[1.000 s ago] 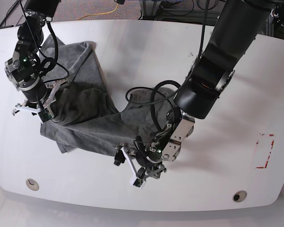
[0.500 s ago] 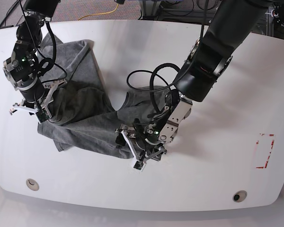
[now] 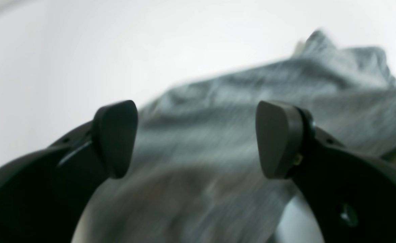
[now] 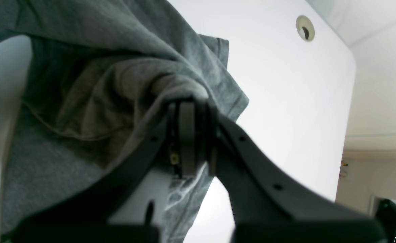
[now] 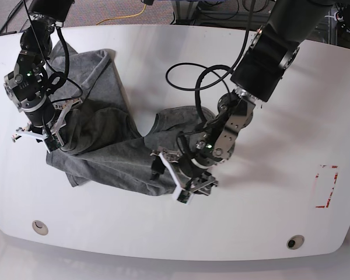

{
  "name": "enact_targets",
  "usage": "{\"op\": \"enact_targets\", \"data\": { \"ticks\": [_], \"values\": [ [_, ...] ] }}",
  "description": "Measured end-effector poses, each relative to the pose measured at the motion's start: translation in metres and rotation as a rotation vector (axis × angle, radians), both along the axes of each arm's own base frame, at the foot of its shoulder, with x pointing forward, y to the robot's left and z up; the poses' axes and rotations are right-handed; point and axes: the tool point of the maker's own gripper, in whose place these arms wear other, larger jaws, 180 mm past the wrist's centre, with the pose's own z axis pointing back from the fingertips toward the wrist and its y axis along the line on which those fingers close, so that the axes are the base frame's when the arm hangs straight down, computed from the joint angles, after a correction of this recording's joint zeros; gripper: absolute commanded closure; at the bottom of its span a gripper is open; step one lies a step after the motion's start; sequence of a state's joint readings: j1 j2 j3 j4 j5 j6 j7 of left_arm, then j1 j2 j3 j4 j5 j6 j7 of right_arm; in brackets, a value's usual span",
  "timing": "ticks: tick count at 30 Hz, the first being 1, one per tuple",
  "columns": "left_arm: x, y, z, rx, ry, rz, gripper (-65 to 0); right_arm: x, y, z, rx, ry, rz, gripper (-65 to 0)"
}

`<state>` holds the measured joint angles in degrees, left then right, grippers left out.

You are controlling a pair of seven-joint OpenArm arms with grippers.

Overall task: Layout the t-shirt on the table in an organized manner, then fold the t-shirt properly
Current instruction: 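Grasp the shirt's hem with the left gripper beside the right gripper, then lift the shirt with both grippers and pull it toward the table edge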

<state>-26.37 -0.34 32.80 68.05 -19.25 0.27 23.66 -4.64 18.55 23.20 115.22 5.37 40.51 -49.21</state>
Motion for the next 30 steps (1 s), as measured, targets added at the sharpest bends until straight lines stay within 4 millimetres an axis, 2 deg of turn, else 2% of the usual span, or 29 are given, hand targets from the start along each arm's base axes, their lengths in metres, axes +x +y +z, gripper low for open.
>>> {"op": "enact_targets", "data": {
  "ticks": [5,8,11,18,23,30],
  "values": [
    [0.001,0.048,0.01,-0.001,-0.037,0.105,-51.1,0.0,0.0,0.0,-0.001,-0.001,0.0,-0.3],
    [-0.004,0.067,0.011,0.003,-0.045,0.131,-51.1,0.001,0.0,0.0,0.0,0.0,0.001,-0.3],
    [-0.014,0.081,0.004,0.011,-0.039,0.145,-51.1,0.001,0.0,0.0,0.0,0.0,0.001,-0.3],
    [-0.04,0.116,-0.032,0.053,0.045,0.19,-51.1,0.0,0.0,0.0,0.003,0.0,0.001,-0.3],
    [-0.048,0.132,-0.043,0.046,0.067,0.237,-51.1,0.001,0.0,0.0,0.003,0.0,0.001,-0.3],
    [-0.066,0.128,-0.061,0.043,0.118,0.233,-51.1,0.0,0.007,-0.004,0.029,0.002,-0.003,-0.3]
  ]
}}
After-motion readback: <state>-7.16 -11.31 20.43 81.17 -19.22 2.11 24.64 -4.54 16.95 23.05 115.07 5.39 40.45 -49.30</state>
